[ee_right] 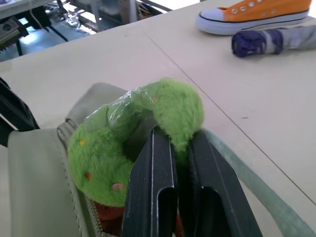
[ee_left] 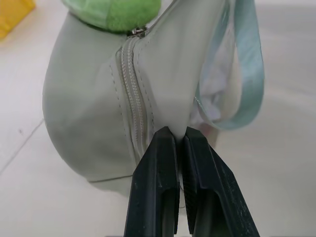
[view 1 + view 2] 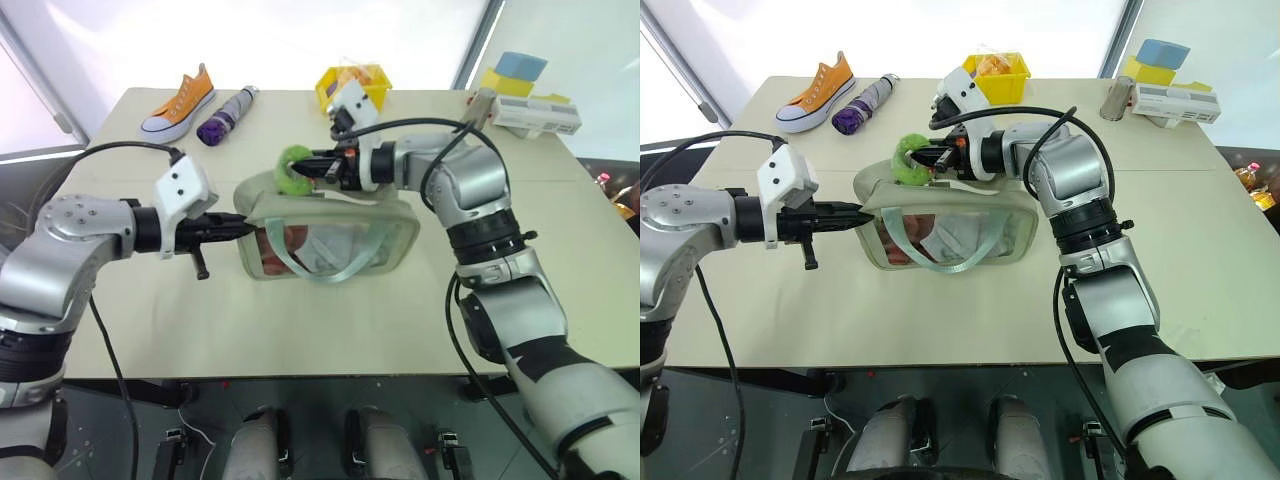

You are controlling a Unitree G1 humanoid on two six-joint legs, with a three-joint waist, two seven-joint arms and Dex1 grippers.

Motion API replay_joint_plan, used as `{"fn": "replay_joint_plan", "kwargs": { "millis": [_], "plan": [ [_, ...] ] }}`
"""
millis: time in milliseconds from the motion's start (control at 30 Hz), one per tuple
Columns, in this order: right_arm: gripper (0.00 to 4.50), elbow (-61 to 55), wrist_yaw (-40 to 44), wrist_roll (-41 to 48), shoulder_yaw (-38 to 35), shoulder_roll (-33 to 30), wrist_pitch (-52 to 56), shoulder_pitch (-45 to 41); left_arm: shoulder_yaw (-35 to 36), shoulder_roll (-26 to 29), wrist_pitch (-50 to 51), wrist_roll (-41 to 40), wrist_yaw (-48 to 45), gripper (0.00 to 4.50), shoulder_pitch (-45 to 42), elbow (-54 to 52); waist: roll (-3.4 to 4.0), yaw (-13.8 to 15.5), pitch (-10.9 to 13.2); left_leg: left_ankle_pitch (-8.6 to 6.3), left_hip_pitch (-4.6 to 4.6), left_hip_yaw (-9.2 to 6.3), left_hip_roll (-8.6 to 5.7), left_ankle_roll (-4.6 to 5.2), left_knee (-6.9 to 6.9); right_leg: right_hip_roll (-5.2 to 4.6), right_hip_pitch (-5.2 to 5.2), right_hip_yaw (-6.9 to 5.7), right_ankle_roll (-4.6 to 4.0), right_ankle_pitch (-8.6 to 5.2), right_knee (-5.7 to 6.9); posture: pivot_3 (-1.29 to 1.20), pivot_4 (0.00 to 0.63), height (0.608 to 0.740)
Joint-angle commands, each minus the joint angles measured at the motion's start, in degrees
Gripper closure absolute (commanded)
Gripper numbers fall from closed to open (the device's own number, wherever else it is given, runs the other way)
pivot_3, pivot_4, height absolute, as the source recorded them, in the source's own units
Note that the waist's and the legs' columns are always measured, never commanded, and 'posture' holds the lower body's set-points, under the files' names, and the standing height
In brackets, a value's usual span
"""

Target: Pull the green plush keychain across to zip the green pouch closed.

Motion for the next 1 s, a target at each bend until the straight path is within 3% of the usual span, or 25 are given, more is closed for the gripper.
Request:
{"fn": "replay_joint_plan", "kwargs": {
  "millis": [33,100,233,400,667,867,1000],
  "plan": [
    [2.95,-2.02,1.28,0.25,-0.41,-0.55,-0.92,-1.40,1.44,0.26,-0.90,0.41,1.41,4.50,1.07,-1.40,0.00,-0.10,0.00,0.00,0.01,0.00,0.00,0.00,0.00,0.00,0.00,0.00,0.00,0.00,0.00,0.00,0.150,0.740],
    [2.95,-1.94,1.49,0.10,-0.36,-0.45,-0.99,-1.39,1.44,0.35,-1.00,0.11,1.83,4.50,1.25,-1.54,0.00,-0.17,0.00,0.00,0.02,0.00,0.01,0.00,-0.02,0.02,-0.01,0.00,0.00,0.00,0.01,0.00,0.150,0.740],
    [4.47,-2.14,1.51,0.81,-1.31,-0.43,-0.38,-1.72,1.28,0.47,-1.33,-0.05,2.01,4.50,0.98,-1.20,0.00,-0.19,0.00,0.00,0.02,0.00,0.01,0.00,-0.02,0.02,-0.01,0.00,0.00,0.00,0.01,0.00,0.150,0.740],
    [4.47,-3.99,1.41,0.98,-2.31,-2.52,0.76,-2.00,0.81,0.29,-1.85,0.05,1.79,4.50,-0.18,0.11,0.00,-0.12,0.00,0.00,0.02,0.00,0.01,0.00,-0.02,0.02,-0.01,0.00,0.00,0.00,0.01,0.00,0.150,0.740],
    [4.47,-7.55,-1.42,-0.75,-7.38,-15.79,3.46,-2.58,1.13,1.70,-1.79,0.01,0.96,4.50,0.20,1.19,0.01,-0.07,0.00,0.00,0.02,0.00,0.00,0.00,-0.02,0.00,-0.02,0.00,0.00,0.00,-0.02,0.00,0.150,0.740],
    [4.47,-9.37,-5.28,-6.52,-7.46,-26.01,0.17,3.85,0.95,2.08,-2.13,0.14,0.89,4.50,0.91,1.42,0.00,-0.10,0.00,-0.01,0.03,0.02,0.01,0.00,-0.04,-0.01,-0.02,0.01,-0.01,-0.01,-0.03,0.00,0.150,0.740],
    [4.47,-7.05,-9.88,-10.33,-7.70,-28.50,-3.32,8.16,0.41,2.06,-2.35,0.39,0.81,4.50,0.54,1.80,0.01,-0.23,0.00,0.00,0.04,0.03,0.00,0.00,-0.04,-0.01,-0.02,0.01,-0.01,-0.01,-0.04,0.00,0.150,0.740]
  ]
}}
